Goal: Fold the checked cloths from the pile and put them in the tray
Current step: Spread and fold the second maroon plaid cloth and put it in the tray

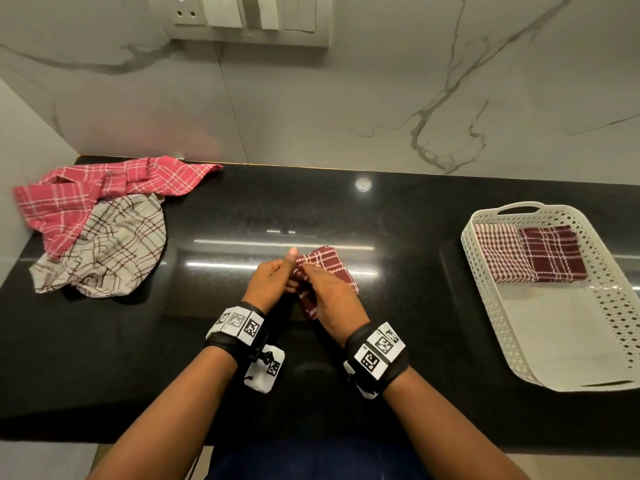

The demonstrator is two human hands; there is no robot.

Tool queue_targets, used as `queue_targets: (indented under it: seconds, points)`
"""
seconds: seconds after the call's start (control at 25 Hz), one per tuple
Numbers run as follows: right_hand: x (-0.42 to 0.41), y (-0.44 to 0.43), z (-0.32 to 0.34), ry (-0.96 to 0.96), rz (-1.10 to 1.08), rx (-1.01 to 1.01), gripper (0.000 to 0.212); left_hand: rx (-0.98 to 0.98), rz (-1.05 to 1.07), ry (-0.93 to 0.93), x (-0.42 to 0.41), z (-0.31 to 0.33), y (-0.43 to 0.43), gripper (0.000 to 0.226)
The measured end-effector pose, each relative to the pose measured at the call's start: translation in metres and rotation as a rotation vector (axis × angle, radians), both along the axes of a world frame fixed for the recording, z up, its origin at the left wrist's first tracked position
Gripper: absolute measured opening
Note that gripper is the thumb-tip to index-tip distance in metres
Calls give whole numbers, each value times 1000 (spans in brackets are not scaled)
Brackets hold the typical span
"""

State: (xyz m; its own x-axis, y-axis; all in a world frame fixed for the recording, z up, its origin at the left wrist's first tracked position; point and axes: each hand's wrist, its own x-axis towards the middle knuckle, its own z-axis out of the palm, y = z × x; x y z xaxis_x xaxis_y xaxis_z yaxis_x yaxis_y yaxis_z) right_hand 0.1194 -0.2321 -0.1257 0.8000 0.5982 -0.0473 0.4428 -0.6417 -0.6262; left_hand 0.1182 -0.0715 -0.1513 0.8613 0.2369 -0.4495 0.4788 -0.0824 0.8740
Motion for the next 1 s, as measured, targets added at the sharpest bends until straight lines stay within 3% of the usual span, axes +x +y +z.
queue_targets:
  seconds: [0.2,0.36,0.44,0.52,0.56,0.64,0.76,0.88,1.0]
  points:
    - [-8,2,-15,28,54,-32,58,-4,78,-23,1,-5,-3,17]
    - [-9,-6,-20,77,224,-145,73,257,66,-54,-2,-7,1,7]
    - [-6,-14,-15,105,187,-22,59,462,7,-70,-3,-9,3,9]
    - [9,-21,-14,-19,71,111,45,514,-33,-74,-2,-9,5,12]
    - [21,-22,-13,-96,63,86,46,502,-43,-65,-1,-9,6,13]
    - [42,-19,-15,-169,170,-168,60,497,-61,-52,0,-8,8,13]
    - [54,-12,-30,-111,297,-489,73,538,-71,-56,0,-9,5,7]
    - [58,-12,-37,-80,320,-524,73,580,-83,-52,3,-6,2,5]
    - [56,-9,-28,-30,243,-466,80,563,-133,-64,-3,0,1,26]
